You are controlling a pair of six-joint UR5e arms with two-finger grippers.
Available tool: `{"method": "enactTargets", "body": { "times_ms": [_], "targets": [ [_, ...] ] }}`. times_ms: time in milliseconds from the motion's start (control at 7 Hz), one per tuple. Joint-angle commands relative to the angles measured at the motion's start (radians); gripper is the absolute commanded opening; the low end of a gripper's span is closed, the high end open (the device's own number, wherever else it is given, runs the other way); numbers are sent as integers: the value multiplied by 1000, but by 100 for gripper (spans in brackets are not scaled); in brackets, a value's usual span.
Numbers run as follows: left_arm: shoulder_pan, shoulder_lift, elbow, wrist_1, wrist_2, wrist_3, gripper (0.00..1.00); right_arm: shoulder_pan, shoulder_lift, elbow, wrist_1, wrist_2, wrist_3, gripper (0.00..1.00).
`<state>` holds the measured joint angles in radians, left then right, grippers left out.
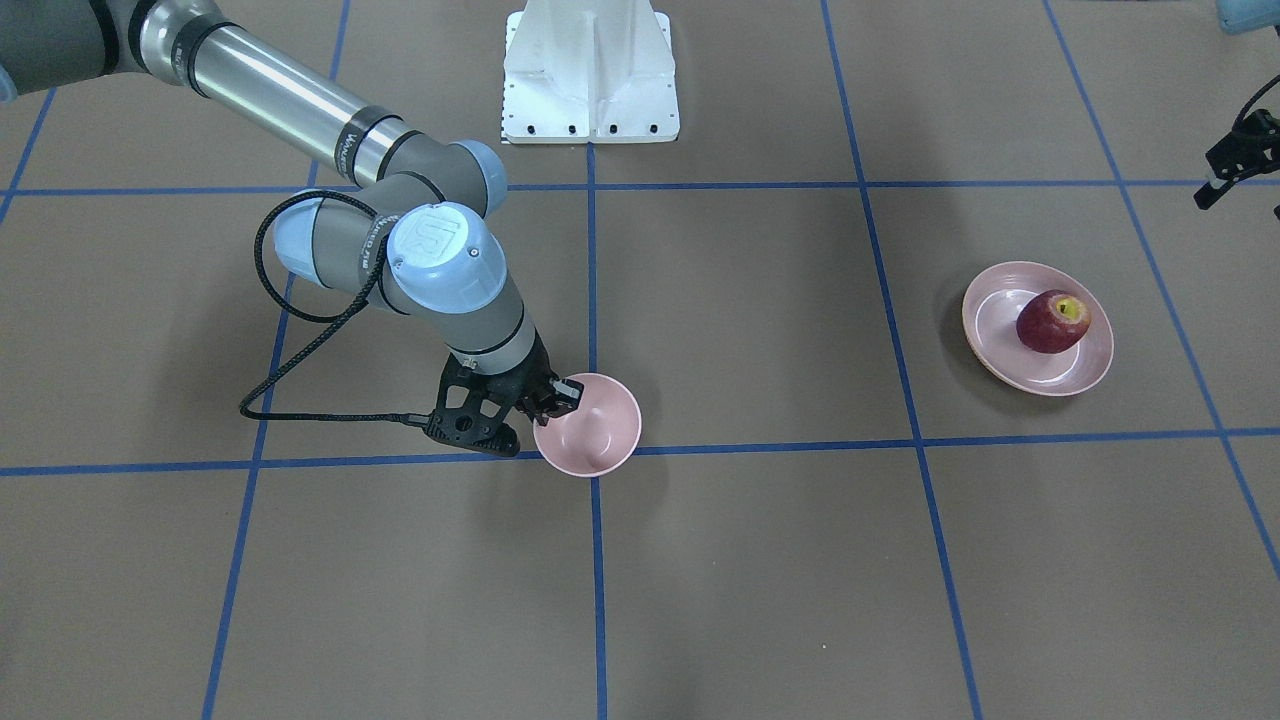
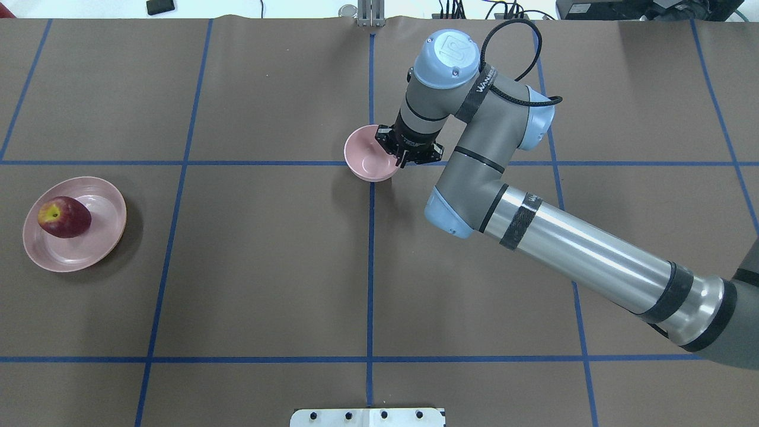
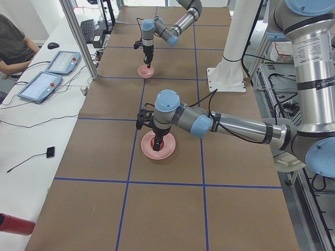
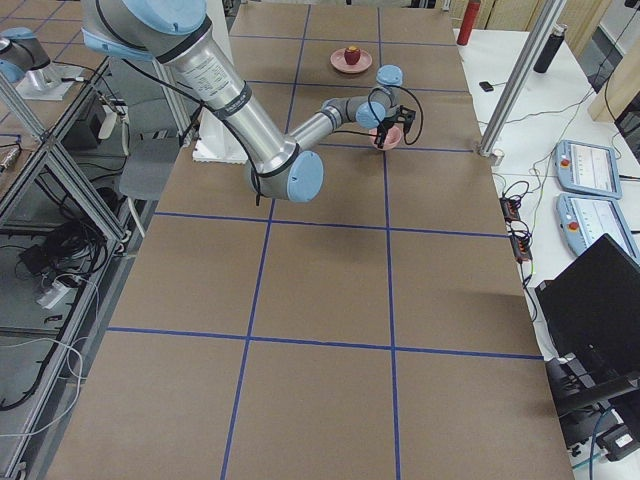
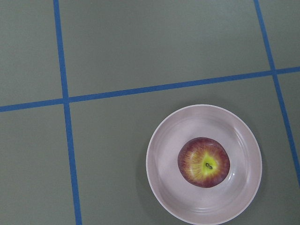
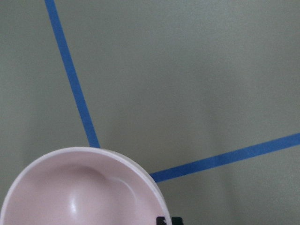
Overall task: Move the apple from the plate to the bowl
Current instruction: 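Slide the pink bowl with the right gripper toward the table center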
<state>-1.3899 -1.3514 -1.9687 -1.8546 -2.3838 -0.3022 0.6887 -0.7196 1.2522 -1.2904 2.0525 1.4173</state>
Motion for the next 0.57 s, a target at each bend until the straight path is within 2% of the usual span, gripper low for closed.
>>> {"method": "enactTargets", "body": {
  "times_ms": [0,143,286,429],
  "targets": [
    [0,0,-1,0,0,0,98,-8,-3,1,0,0,-1,36],
    [6,0,2,2,1,0,98,-8,-1,6,0,0,-1,53],
    [38,0,4,8,8,-2,98,-8,-3,19,0,0,5,98],
    [75,-3,20,0,12,-35,98,5,-17,74,-10,12,6,99]
  ]
}}
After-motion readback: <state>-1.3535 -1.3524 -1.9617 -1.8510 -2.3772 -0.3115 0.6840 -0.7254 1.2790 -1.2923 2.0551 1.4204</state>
